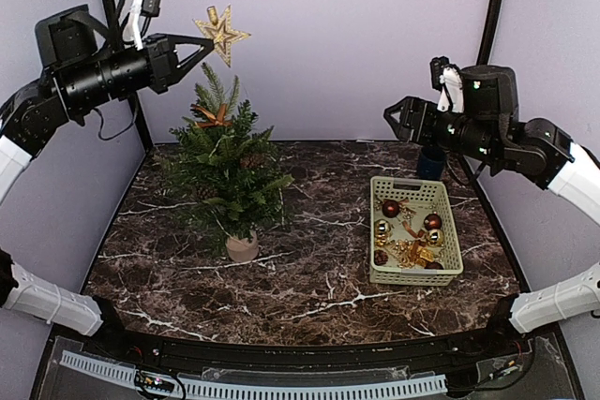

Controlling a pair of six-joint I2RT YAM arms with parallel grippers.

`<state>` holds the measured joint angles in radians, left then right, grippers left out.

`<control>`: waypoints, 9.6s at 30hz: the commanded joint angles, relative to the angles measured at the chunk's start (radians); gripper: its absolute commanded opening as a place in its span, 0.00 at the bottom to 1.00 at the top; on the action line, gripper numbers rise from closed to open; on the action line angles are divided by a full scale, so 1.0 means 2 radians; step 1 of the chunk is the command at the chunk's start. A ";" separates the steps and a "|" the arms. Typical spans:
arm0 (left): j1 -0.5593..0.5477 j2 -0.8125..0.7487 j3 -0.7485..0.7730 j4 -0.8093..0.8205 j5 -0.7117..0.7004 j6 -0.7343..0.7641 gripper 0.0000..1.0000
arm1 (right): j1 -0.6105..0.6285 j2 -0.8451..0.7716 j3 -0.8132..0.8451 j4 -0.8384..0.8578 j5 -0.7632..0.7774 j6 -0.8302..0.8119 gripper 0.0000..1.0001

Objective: Decorate the small christmas tree

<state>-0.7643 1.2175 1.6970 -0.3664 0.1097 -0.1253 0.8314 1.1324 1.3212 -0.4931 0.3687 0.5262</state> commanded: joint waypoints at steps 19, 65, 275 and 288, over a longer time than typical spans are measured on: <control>0.230 -0.166 -0.226 0.041 0.210 -0.020 0.00 | -0.002 -0.001 -0.007 0.007 0.027 0.021 0.81; 0.232 -0.237 -0.406 0.117 0.233 -0.076 0.00 | -0.002 0.007 -0.016 0.014 0.013 0.026 0.81; 0.233 -0.356 -0.536 0.046 -0.065 -0.003 0.69 | 0.189 0.144 0.077 0.080 -0.173 -0.051 0.00; 0.233 -0.361 -0.536 0.045 -0.067 -0.004 0.69 | 0.243 0.342 0.276 0.007 -0.027 -0.117 0.00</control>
<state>-0.3046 0.5076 0.6304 -0.3038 -0.0265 -0.1417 1.3090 1.7592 1.7824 -0.4248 0.1905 0.3470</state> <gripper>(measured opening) 0.688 0.027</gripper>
